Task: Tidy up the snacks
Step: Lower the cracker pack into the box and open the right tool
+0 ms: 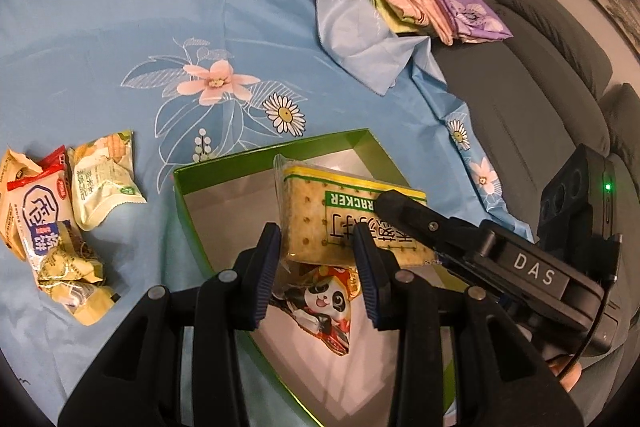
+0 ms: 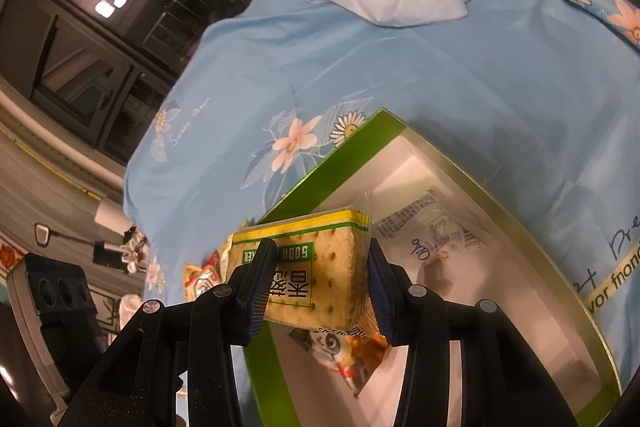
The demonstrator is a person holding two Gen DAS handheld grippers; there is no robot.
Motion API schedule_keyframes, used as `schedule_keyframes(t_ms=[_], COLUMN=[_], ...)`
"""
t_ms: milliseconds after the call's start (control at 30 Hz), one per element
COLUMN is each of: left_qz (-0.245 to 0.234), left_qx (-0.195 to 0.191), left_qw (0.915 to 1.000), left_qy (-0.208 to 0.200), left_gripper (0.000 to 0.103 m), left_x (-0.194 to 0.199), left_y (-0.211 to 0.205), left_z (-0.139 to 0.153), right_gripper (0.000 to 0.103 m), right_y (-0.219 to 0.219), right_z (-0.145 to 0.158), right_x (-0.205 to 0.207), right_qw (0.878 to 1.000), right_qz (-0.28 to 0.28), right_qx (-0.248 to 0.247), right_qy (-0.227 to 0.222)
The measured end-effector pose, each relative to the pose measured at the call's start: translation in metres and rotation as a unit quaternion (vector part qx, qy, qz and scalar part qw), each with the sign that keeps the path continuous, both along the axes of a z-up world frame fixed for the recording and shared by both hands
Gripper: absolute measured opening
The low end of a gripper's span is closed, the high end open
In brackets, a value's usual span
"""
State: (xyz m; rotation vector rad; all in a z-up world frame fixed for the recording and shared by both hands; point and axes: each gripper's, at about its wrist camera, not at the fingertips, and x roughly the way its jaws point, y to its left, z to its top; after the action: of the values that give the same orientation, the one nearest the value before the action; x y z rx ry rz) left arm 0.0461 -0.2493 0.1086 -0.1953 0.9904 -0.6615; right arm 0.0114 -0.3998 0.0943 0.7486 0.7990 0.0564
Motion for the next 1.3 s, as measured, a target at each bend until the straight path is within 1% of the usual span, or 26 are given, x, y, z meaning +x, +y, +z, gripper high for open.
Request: schedule_keyframes(t_ms=[167, 267, 500, 567, 733, 833, 933, 1000, 1067, 1133, 1167, 1200, 1267, 1300], left_qz=[0.004, 0.006, 0.009, 0.007, 0.004, -0.005, -0.014, -0.012, -0.009, 0.000, 0.008, 0.017, 0.034, 0.045], left_qx=[0.008, 0.015, 0.019, 0.024, 0.034, 0.031, 0.017, 0.021, 0.022, 0.016, 0.009, 0.002, -0.012, -0.016], left_qw=[0.9999, 0.9997, 0.9992, 0.9990, 0.9986, 0.9986, 0.9989, 0.9992, 0.9995, 0.9998, 0.9999, 0.9998, 0.9993, 0.9988], left_qy=[0.012, 0.019, 0.033, 0.037, 0.039, 0.041, 0.042, 0.032, 0.021, 0.011, 0.004, -0.002, -0.009, -0.011], left_gripper=[0.037, 0.039, 0.039, 0.039, 0.038, 0.037, 0.039, 0.042, 0.048, 0.052, 0.056, 0.058, 0.072, 0.074], left_x=[0.008, 0.011, 0.017, 0.017, 0.017, 0.015, 0.011, 0.006, 0.002, -0.002, -0.004, -0.007, -0.013, -0.016], left_y=[-0.006, -0.008, -0.011, -0.014, -0.018, -0.019, -0.018, -0.014, -0.007, 0.006, 0.017, 0.028, 0.047, 0.059], left_z=[-0.008, -0.013, -0.022, -0.024, -0.028, -0.029, -0.025, -0.019, -0.014, -0.007, -0.003, 0.000, 0.003, 0.004], right_gripper=[0.047, 0.047, 0.047, 0.047, 0.047, 0.047, 0.047, 0.047, 0.048, 0.054, 0.058, 0.060, 0.062, 0.065], right_y=[-0.004, -0.005, -0.006, -0.006, -0.007, -0.007, -0.005, -0.002, 0.001, 0.005, 0.006, 0.008, 0.013, 0.018], right_z=[-0.007, -0.013, -0.021, -0.023, -0.023, -0.022, -0.019, -0.015, -0.011, -0.005, -0.002, 0.000, 0.006, 0.010], right_x=[0.007, 0.013, 0.020, 0.020, 0.021, 0.020, 0.020, 0.018, 0.017, 0.013, 0.012, 0.011, 0.008, 0.006], right_qw=[1.000, 1.000, 0.999, 0.999, 0.998, 0.997, 0.998, 0.997, 0.996, 0.995, 0.995, 0.995, 0.994, 0.994], right_qz=[-0.003, -0.005, -0.012, -0.017, -0.025, -0.034, -0.032, -0.035, -0.041, -0.047, -0.048, -0.048, -0.045, -0.041], right_qx=[0.002, 0.004, -0.002, -0.007, -0.017, -0.030, -0.033, -0.046, -0.063, -0.077, -0.082, -0.086, -0.095, -0.101], right_qy=[0.012, 0.020, 0.039, 0.047, 0.051, 0.054, 0.050, 0.049, 0.047, 0.039, 0.035, 0.032, 0.023, 0.015])
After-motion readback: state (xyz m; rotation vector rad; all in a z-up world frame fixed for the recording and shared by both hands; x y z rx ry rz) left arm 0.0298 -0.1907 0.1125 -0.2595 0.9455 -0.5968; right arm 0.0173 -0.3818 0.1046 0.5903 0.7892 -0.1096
